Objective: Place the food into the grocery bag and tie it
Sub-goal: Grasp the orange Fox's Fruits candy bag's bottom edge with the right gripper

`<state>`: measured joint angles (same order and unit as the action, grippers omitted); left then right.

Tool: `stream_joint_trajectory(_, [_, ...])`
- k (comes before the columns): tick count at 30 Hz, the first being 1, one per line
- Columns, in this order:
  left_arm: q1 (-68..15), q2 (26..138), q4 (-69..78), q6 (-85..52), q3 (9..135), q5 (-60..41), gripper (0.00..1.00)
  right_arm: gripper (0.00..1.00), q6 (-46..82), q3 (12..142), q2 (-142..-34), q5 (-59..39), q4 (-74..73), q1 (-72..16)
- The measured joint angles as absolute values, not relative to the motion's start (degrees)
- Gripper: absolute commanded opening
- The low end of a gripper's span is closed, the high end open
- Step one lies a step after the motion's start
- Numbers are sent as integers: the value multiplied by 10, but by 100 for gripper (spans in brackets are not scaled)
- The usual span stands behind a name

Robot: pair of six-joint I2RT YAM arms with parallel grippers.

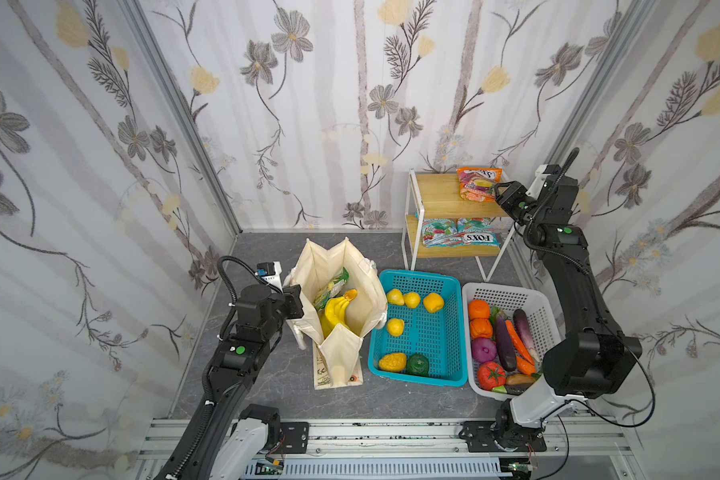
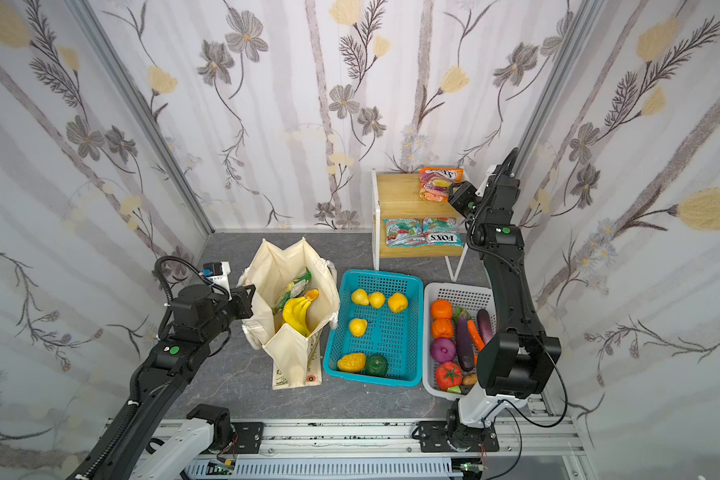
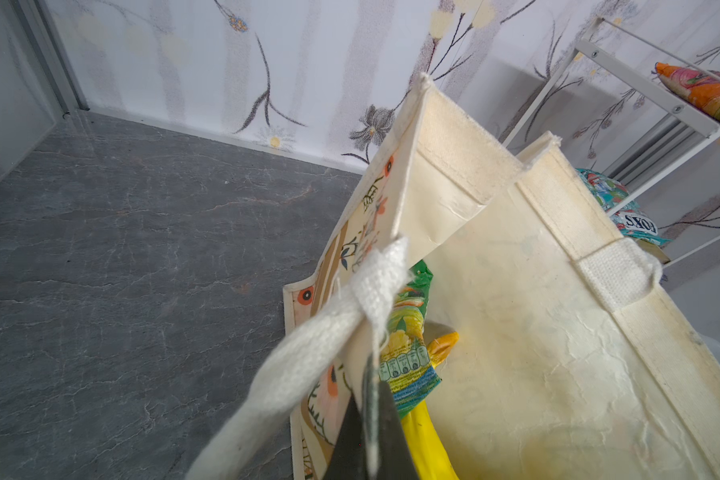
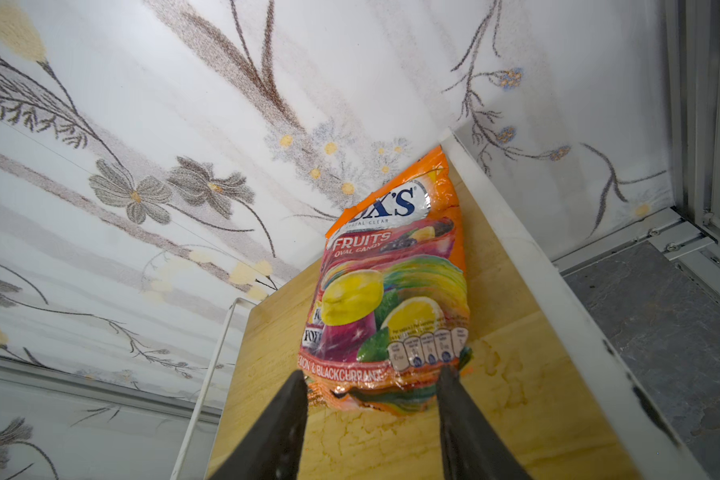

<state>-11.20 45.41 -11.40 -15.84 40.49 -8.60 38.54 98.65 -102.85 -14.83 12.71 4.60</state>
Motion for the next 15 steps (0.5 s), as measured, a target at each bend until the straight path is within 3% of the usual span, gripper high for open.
stream_joint_trajectory(15, [-112,450,-115,-156,405,-86,0,57,390,996,-1052,-149,124,46])
